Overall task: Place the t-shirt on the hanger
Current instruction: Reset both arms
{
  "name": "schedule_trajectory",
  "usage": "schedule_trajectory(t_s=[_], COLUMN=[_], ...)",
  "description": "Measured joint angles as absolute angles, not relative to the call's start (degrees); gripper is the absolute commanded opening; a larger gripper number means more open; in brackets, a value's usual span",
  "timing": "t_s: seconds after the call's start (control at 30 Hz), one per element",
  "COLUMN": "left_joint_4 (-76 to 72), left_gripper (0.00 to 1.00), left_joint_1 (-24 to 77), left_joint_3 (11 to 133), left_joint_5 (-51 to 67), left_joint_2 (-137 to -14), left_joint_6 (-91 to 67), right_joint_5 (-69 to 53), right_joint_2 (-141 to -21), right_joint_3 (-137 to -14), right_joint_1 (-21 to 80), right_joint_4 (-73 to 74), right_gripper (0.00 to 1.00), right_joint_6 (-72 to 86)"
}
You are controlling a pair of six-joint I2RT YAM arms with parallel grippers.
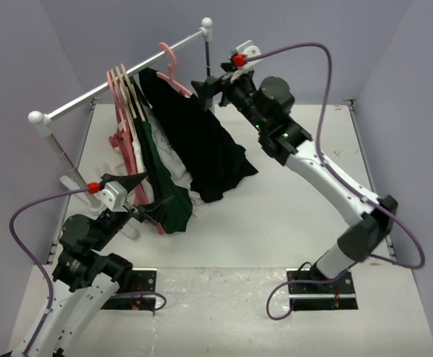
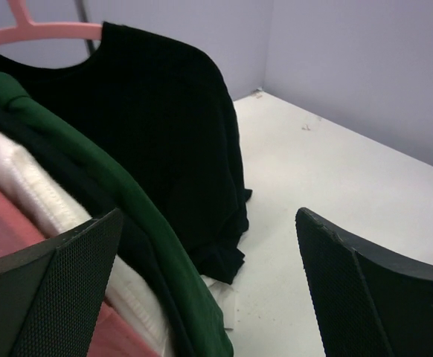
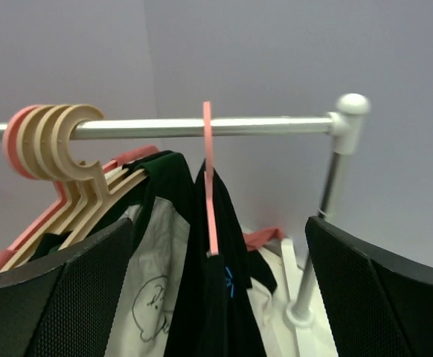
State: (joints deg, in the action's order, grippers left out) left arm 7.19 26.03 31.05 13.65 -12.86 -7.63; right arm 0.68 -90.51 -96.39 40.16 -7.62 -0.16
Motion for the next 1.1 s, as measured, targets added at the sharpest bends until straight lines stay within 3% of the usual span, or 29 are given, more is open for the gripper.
schedule_trajectory(t_s=[0.33, 0.57, 0.83, 1.1], left_joint_4=[11.0, 15.1, 20.7, 22.0], left_gripper=[1.00, 1.00, 1.00, 1.00], left_joint_1=[25.9, 25.6, 25.5, 25.5], left_joint_3=[35.6, 38.7, 37.5, 36.6], left_joint_5=[-6.3, -26.2, -37.0, -38.8], left_joint_2=[-11.7, -11.1, -0.4, -0.8], left_joint_6=[-6.4, -7.6, -8.5, -8.6], right_joint_5=[23.2, 34.0, 39.1, 39.9], right_joint_2=[-49.6, -30.0, -19.2, -16.2], right_joint_3=[-75.4, -70.1, -60.0, -54.4], right_joint_1=[40.6, 40.6, 40.6, 40.6], right_joint_4=[18.3, 37.5, 51.3, 52.5], right_gripper=[0.99, 0.99, 0.99, 0.99], right_joint_6=[7.9, 15.7, 22.6, 24.2])
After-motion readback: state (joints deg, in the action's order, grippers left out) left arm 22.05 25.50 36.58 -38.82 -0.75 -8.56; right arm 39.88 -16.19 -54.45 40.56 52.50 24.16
